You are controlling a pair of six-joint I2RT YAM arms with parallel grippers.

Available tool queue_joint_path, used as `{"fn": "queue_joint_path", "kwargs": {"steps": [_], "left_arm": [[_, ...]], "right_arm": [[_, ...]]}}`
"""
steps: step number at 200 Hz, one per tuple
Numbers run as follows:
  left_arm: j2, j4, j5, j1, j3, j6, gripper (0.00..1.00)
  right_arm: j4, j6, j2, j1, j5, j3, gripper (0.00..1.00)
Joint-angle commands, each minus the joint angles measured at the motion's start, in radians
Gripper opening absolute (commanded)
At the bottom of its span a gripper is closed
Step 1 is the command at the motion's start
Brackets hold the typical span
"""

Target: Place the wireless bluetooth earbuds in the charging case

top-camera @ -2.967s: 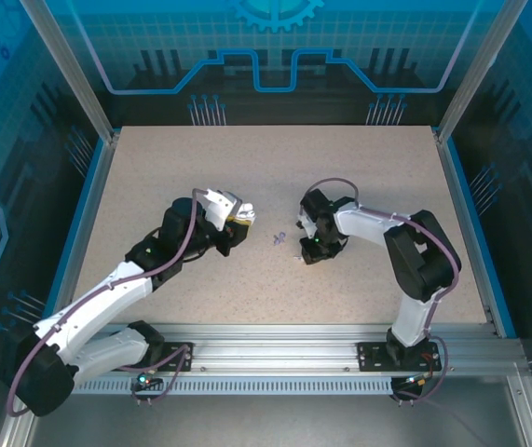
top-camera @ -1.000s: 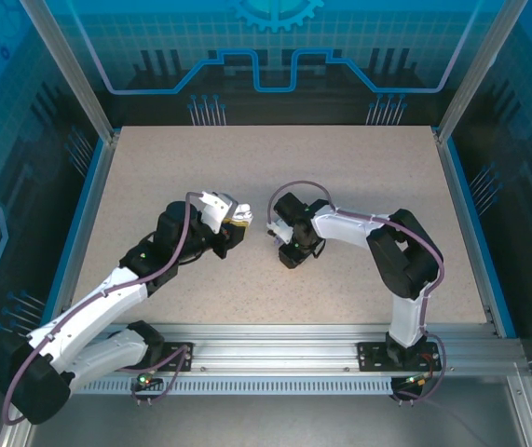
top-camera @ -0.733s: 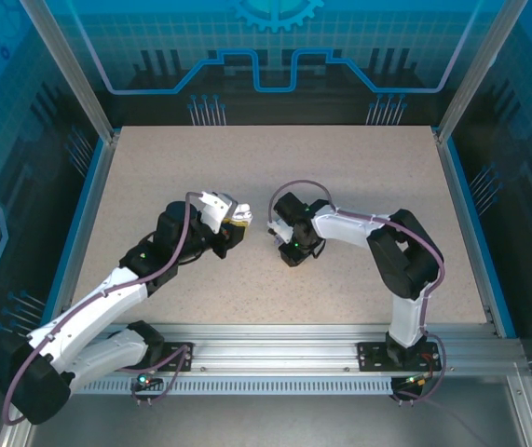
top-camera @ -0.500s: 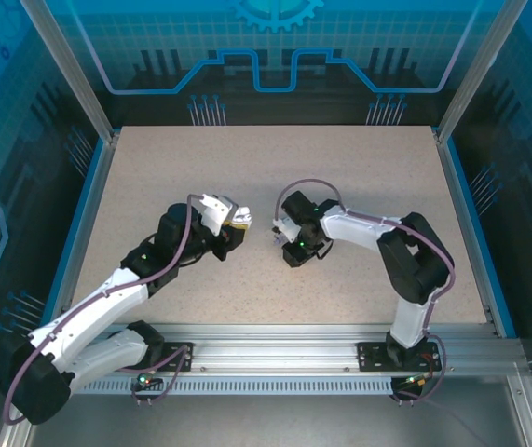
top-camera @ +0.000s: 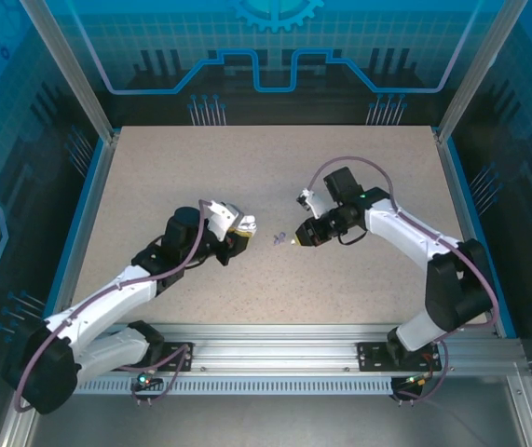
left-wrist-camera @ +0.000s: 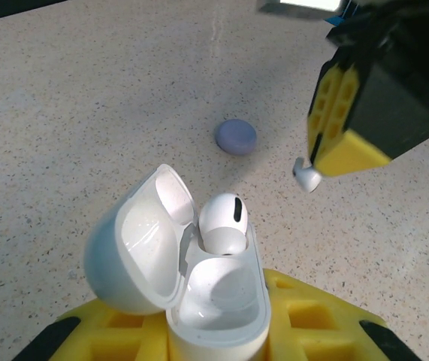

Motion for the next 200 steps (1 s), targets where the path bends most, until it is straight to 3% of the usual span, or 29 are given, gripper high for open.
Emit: {"fn": "queue_joint_path", "kwargs": {"steps": [1, 71, 157, 200], "left_arm": [[0.014, 0.065, 0.069, 0.014, 0.006, 0.033, 0.10], [0.021, 0.021, 0.069, 0.015, 0.020, 0.025, 0.10], [0.025, -0.012, 0.072, 0.015, 0.040, 0.026, 0.10], [0.019, -0.017, 0.071, 0.015, 0.039, 0.029, 0.10]], "right_arm": [[-0.059, -0.019, -0.020, -0.025, -0.058, -0.013, 0.12], [0.001, 0.082, 0.150, -0.031, 0.079, -0.052, 0.11], [0.018, 0.166, 0.343, -0.036, 0.111, 0.024, 0.10], [0.003, 0.183, 0.379, -0.040, 0.123, 0.067, 0.21]]}}
